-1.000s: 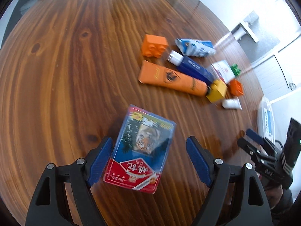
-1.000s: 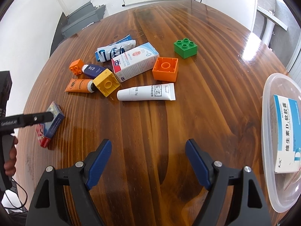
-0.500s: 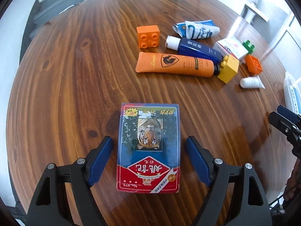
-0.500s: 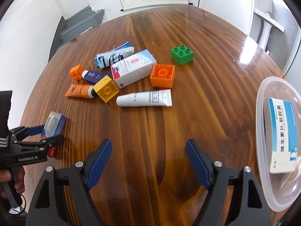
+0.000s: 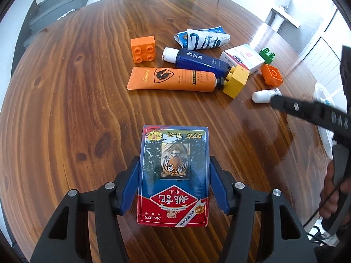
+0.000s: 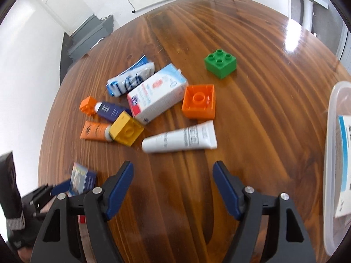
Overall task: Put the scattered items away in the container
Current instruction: 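Grasp the white tube with the right tool while the left holds the card box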
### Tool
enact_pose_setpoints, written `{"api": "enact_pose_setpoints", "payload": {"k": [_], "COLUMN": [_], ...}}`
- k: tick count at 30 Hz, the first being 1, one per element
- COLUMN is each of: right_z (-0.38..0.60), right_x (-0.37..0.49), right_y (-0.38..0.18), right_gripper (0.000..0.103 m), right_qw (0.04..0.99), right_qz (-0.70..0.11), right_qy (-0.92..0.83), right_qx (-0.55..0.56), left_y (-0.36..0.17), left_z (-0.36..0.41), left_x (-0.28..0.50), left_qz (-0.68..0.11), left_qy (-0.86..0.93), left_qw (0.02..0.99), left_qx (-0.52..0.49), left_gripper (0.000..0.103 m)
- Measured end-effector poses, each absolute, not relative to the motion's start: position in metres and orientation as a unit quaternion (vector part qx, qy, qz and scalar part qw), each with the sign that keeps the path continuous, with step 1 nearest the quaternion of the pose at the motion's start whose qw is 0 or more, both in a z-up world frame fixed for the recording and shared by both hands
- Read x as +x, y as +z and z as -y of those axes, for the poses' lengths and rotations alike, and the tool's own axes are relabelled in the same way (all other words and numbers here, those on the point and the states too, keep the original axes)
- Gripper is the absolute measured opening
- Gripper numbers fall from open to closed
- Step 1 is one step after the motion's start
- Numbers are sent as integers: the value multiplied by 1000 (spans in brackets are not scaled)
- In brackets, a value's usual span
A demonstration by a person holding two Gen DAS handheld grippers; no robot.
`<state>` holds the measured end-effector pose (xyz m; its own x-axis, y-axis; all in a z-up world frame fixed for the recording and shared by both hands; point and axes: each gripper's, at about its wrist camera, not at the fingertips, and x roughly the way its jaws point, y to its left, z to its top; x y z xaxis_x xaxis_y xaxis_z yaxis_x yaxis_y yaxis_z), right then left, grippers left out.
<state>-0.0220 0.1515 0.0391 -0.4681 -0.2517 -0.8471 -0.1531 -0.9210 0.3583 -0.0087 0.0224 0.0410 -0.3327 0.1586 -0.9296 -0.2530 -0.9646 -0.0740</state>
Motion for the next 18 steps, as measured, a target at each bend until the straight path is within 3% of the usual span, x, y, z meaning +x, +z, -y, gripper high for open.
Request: {"api": "enact_pose_setpoints", "payload": {"k": [4, 9, 18], "right_z": [-160, -152, -104], "right_x": [-41, -52, -26], "right_y": [39, 41, 37], "right_gripper": [77, 65, 60], "right_qw": [18, -2, 34], "right_qz": [231, 191, -29], "right_qy": [-828, -836, -856], "right_qx": [510, 514, 515], "left_y": [40, 40, 56], "left_z": [-26, -12, -30], "left_x": [-14, -16, -3], "left_qz": [-39, -32, -44], "left_qy": [814, 815, 814], "left_qw": [127, 128, 153], "left_qx": [-565, -565, -558], "left_gripper": [63, 63, 63]}}
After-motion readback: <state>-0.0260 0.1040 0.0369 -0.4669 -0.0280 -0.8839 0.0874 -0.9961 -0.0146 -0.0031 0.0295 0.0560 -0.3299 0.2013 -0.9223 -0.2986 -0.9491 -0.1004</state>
